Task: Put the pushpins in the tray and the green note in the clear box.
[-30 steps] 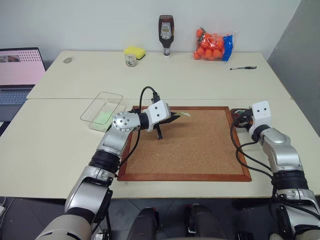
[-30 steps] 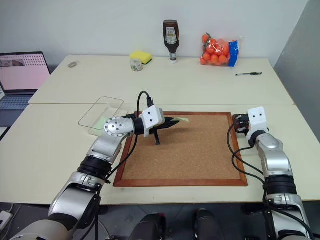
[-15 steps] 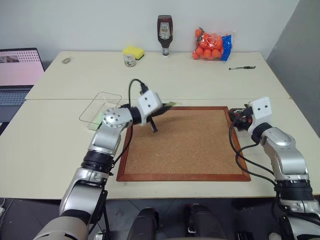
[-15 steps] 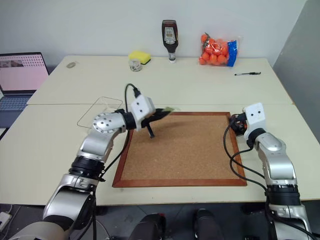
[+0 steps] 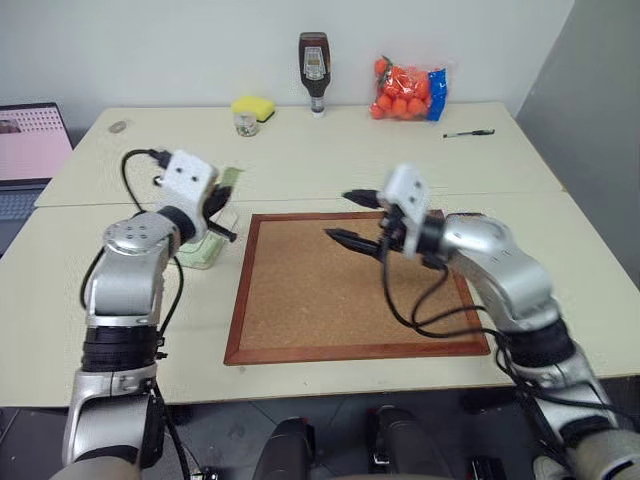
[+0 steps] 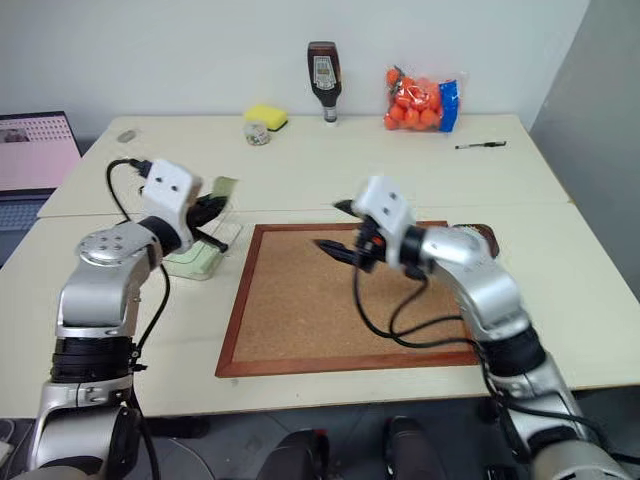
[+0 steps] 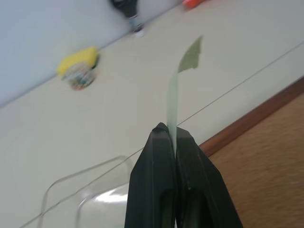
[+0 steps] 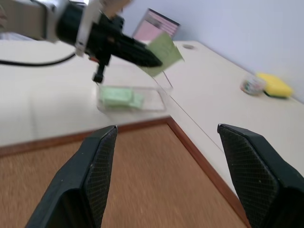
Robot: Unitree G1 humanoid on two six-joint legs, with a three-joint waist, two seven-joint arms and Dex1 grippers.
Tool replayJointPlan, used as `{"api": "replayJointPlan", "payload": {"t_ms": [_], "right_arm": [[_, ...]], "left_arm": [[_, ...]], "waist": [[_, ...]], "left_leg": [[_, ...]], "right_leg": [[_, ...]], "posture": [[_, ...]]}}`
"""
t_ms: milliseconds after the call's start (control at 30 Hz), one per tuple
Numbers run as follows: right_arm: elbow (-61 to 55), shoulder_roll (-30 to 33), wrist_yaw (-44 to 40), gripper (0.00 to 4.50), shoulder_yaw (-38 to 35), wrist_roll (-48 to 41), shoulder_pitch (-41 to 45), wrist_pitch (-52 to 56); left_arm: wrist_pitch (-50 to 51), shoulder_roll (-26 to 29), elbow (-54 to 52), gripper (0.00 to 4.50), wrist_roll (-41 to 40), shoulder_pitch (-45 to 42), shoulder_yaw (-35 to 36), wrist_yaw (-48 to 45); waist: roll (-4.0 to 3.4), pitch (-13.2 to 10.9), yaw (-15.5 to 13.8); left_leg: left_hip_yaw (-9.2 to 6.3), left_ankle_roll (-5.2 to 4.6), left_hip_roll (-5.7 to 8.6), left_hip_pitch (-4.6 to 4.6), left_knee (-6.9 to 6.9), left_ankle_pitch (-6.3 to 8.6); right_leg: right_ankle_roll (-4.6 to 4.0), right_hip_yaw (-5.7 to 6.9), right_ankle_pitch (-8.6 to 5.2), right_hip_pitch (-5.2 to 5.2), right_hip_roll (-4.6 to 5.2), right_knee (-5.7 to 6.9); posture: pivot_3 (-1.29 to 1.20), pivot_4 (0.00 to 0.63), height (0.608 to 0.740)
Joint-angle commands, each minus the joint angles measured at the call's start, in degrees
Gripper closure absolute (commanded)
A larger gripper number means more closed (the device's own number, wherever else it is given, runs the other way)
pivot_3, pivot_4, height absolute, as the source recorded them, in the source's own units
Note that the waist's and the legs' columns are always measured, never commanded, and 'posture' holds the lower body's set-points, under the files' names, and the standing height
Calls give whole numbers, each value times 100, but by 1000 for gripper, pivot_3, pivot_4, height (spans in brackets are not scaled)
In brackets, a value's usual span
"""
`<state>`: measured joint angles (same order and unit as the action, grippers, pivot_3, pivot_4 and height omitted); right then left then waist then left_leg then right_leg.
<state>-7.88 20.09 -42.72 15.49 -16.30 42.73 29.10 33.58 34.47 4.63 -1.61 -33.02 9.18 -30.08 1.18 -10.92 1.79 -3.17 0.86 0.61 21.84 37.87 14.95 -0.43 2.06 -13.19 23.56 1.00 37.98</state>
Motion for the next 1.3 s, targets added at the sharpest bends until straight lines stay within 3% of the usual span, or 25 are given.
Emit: {"api": "replayJointPlan", "payload": {"t_ms": [33, 233, 533, 767, 1100, 1300], "right_arm": [[319, -137, -131, 921, 101, 186, 249, -282], [259, -214, -214, 921, 147, 240, 180, -301], [27, -248, -160, 890, 91, 226, 61, -129], [-130, -247, -45, 890, 46, 245, -31, -57], [-886, -359, 933, 890, -763, 114, -887, -13], [-1423, -238, 1458, 890, -1267, 282, -2550, -460]], "left_arm": [[134, 158, 182, 4500, 31, -91, 145, 257], [561, -3, 433, 4500, -194, -197, 266, 554], [1139, -245, 576, 2758, -605, -596, 531, 915], [673, -167, 682, 1475, -465, -728, 383, 1056], [-823, -374, -430, 1475, -687, -410, -321, 37], [-1159, -1041, -688, 1475, -742, 175, -997, -172]], "waist": [[3, 1, -83], [4, 2, -175], [5, 2, -163], [5, 1, -152], [7, 3, -207], [7, 8, -217]], "left_leg": [[-7, 1, -1, 7, 0, 0], [8, 13, 14, 31, 7, 6], [6, 20, 5, 30, 5, 4], [9, 28, 3, 28, 5, -1], [8, 39, 5, 42, 5, -4], [17, 39, 6, 44, -4, -3]], "right_leg": [[-1, 7, -1, 1, 0, -1], [-26, -10, 15, 16, 20, -12], [-7, -5, 4, 23, 13, 1], [-6, -6, 3, 25, 12, 1], [-28, -9, 16, 25, 16, -10], [-20, -15, 11, 27, 16, -20]], "posture": [[0, 150, 740], [0, 150, 740], [0, 150, 740], [0, 150, 740], [0, 150, 740], [0, 150, 740]]}}
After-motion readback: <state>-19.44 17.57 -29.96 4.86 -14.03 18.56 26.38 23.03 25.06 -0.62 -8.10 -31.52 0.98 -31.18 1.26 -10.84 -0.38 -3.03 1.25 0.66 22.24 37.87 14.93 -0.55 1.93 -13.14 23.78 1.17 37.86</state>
